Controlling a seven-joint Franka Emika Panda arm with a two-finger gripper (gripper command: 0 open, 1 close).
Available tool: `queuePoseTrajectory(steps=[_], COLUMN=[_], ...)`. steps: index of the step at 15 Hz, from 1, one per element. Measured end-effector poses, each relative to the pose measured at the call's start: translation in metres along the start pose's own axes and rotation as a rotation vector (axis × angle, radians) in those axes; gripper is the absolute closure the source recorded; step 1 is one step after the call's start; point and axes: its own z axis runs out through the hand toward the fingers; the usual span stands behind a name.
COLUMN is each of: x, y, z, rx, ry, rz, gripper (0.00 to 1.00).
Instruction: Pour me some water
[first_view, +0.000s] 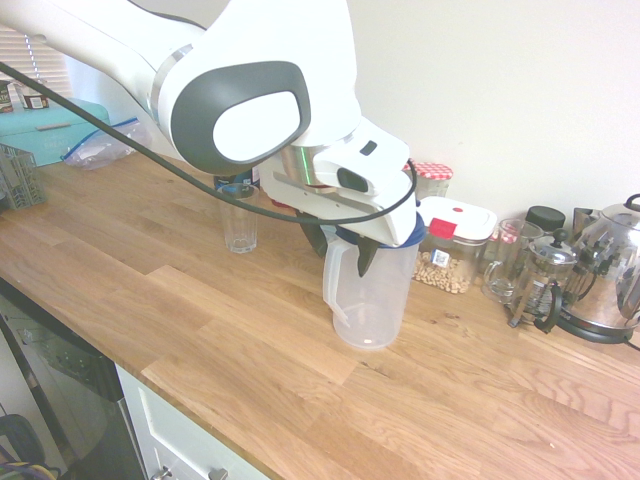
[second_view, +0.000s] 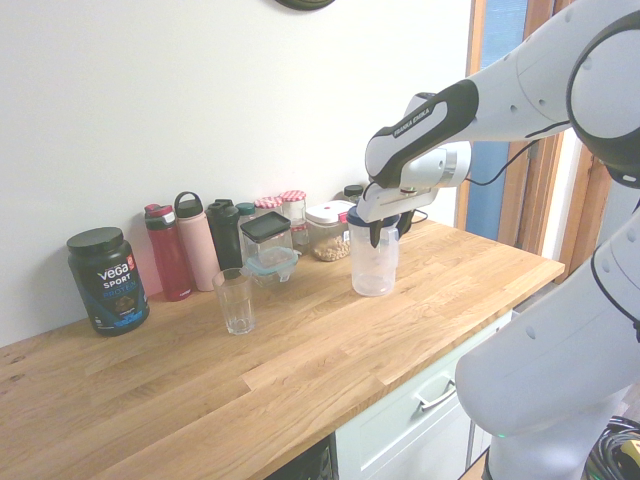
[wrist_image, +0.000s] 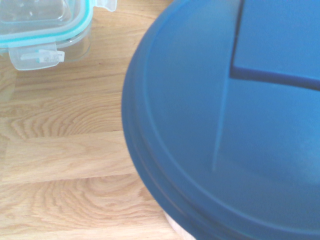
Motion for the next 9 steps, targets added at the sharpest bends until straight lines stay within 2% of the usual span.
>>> queuePoseTrajectory(steps=[9], x=[0.002], y=[-0.001], z=[0.014], rx=[-0.008], ry=[-0.001], rz=[-0.001], gripper=[1.00])
